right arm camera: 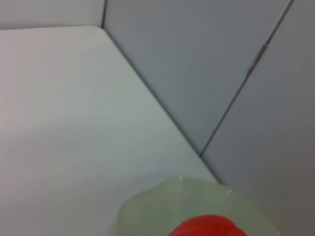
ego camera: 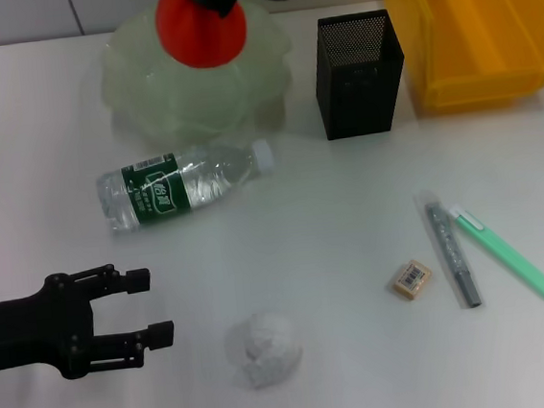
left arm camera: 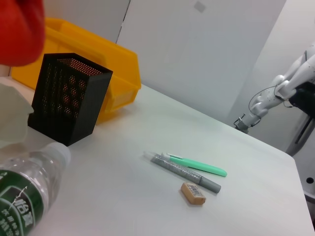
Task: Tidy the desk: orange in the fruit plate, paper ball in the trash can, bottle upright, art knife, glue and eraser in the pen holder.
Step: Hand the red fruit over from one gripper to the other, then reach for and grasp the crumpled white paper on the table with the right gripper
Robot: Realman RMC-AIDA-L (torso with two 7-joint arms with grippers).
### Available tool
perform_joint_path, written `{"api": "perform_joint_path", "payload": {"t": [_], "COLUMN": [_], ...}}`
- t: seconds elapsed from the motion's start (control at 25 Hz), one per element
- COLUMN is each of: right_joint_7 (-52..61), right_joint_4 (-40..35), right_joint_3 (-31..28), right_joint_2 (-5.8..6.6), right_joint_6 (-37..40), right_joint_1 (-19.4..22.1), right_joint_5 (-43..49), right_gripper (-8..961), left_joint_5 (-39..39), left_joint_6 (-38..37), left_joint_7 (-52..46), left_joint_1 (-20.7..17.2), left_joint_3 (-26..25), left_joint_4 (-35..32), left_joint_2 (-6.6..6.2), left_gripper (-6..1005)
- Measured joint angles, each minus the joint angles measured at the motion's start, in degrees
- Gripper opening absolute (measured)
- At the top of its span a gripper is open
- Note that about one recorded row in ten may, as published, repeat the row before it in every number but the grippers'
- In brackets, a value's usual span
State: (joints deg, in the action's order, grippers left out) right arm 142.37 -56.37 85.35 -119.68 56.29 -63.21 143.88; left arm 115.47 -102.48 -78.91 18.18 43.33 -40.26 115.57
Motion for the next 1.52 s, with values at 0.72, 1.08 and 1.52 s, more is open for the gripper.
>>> {"api": "perform_joint_path", "payload": {"t": [0.72,1.08,1.52], "right_joint_7": [0.9,1.2,4.5], "right_joint_4": [7.6,-8.8,-20.6], "right_joint_3": [1.8,1.1,2.3], "right_joint_2": [-0.20,0.13,0.07], "right_joint_6": [-13.5,2.3,34.6], "right_joint_1": [2.1,9.6,12.8], "right_joint_5": [-2.1,-2.9,-4.0], "right_gripper": [385,753,817], "left_joint_5": [-0.2,-0.2,0.0], "left_joint_6": [-0.2,-0.4,-3.0], "left_joint_7": [-1.6,-1.2,1.2], "left_joint_1": [-0.4,0.5,0.7], "left_joint_3": [-0.1,0.0,-0.2], "left_joint_4": [0.0,-0.7,-2.1], "left_joint_2": [0.31,0.15,-1.23], "left_gripper": [775,771,766]}}
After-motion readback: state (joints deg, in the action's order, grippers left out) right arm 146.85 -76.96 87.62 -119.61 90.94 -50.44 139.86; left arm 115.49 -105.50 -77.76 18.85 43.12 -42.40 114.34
